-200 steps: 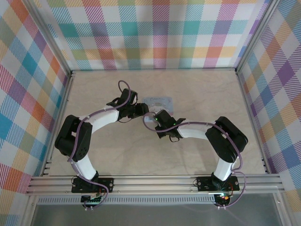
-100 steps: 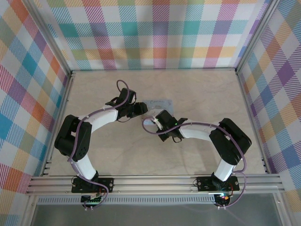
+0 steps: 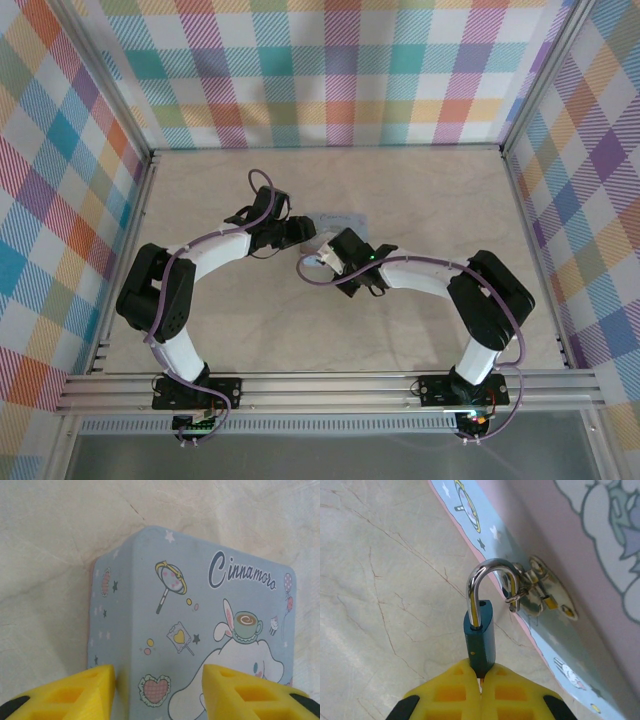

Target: Unlock a padlock with a key

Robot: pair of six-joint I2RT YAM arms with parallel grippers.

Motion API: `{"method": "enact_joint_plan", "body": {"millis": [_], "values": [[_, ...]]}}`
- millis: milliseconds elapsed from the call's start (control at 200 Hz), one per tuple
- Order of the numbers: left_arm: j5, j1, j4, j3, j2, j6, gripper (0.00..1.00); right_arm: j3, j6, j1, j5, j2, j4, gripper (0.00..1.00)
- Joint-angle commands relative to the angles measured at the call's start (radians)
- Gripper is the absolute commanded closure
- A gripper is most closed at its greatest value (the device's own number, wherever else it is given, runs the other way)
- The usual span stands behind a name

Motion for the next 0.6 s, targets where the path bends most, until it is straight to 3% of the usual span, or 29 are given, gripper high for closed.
{"method": "enact_joint_plan", "body": {"millis": [0,320,595], "values": [[0.035,0.013,0.028,-0.014,0.017,-0.023,0.51,0.036,-0.075,0.008,-0.006,-0.017,0.002,1.0],[0.047,0.012,0.037,-0.021,0.016,-0.038,0.51,0.062,-0.142,0.026,-0.011,0.004,0.008,1.0],[-0.019,0.017,0.018,-0.029,-0.025,-0.04,0.49,0.04,-0.107,0.049,-0.05,-0.061,0.015,1.0]]}}
